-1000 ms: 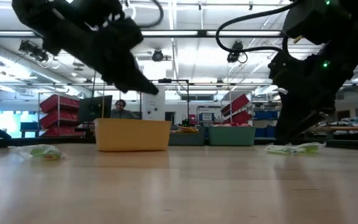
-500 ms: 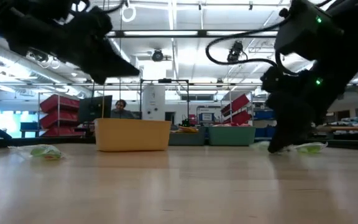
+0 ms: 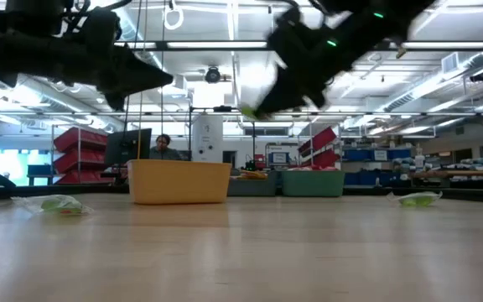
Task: Sort candy
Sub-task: Put the green gummy into the yellow bin
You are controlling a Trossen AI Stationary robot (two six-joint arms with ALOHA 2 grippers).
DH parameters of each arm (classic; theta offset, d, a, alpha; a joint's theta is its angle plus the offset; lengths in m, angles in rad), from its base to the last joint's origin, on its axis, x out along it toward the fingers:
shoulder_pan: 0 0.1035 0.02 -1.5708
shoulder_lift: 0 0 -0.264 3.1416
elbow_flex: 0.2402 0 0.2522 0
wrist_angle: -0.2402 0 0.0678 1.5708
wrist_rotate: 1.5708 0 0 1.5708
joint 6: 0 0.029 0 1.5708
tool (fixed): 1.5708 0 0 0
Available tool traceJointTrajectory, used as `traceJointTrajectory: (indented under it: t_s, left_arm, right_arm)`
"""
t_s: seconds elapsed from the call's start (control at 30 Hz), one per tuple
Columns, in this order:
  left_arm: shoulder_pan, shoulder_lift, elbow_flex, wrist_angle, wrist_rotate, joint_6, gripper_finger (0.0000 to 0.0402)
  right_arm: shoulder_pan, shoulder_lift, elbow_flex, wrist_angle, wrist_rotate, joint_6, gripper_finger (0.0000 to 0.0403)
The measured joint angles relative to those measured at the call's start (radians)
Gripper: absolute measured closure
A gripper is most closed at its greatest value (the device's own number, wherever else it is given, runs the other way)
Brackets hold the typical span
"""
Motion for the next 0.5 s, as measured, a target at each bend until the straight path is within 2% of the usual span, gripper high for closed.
traceJointTrajectory:
  t_s: [0.27,0.5]
  left_arm:
    - [0.0,-0.011,-0.003,0.043,-0.034,0.03,0.0401]
    - [0.0,-0.02,-0.003,0.043,-0.063,0.077,0.0401]
  right_arm:
    - [-0.081,0.167,0.243,-0.016,-0.102,-0.15,0.0396]
    - [-0.131,0.27,0.309,-0.04,-0.17,-0.158,0.0396]
